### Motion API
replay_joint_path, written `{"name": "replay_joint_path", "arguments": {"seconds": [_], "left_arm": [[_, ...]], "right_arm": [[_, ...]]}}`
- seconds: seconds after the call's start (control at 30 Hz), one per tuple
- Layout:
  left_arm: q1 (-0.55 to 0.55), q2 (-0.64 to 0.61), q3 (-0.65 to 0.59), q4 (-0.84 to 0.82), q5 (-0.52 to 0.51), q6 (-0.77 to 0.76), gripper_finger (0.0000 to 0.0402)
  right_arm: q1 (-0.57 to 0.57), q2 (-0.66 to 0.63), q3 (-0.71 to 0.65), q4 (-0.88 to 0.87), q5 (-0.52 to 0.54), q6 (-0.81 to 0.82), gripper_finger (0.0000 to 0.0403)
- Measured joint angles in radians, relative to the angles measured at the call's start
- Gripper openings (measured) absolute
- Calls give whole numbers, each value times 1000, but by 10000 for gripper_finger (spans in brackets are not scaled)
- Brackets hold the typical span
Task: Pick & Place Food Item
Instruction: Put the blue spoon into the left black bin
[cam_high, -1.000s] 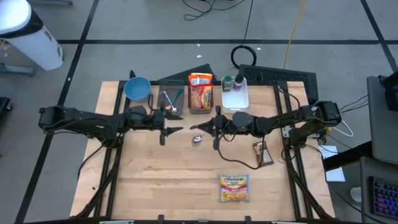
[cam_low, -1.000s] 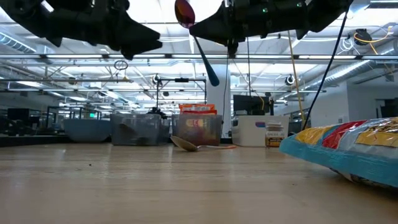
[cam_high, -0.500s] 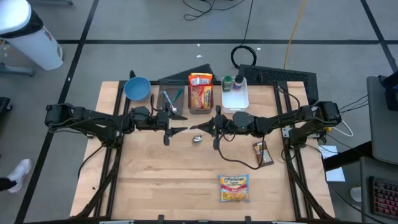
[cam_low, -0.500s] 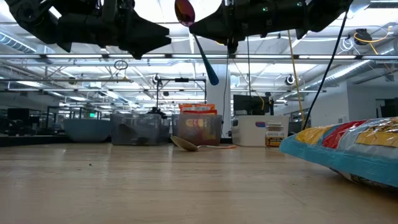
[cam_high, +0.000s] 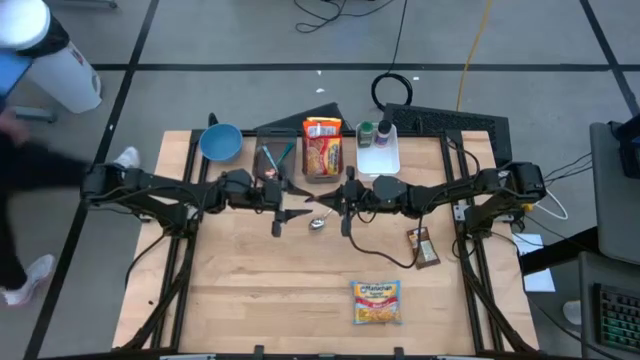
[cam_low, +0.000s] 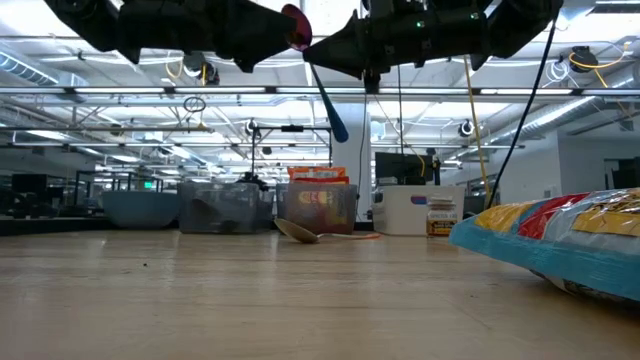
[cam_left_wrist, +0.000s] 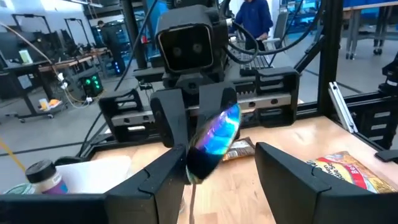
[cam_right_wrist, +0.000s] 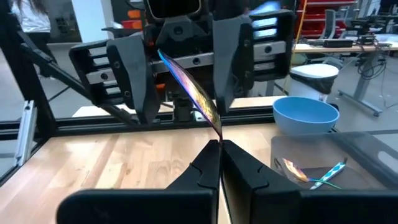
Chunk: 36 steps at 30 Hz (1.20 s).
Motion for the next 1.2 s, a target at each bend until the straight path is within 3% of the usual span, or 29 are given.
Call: {"name": "replay_joint_path", "arguments": {"seconds": [0.77,1.2], "left_arm": [[-1,29,39,-6,-9,38,200],[0,29,39,-6,-14,42,98]], "right_arm": [[-1,0,-18,23,-7,-11,0],[0,0,-18,18,-10,-10,0]]}}
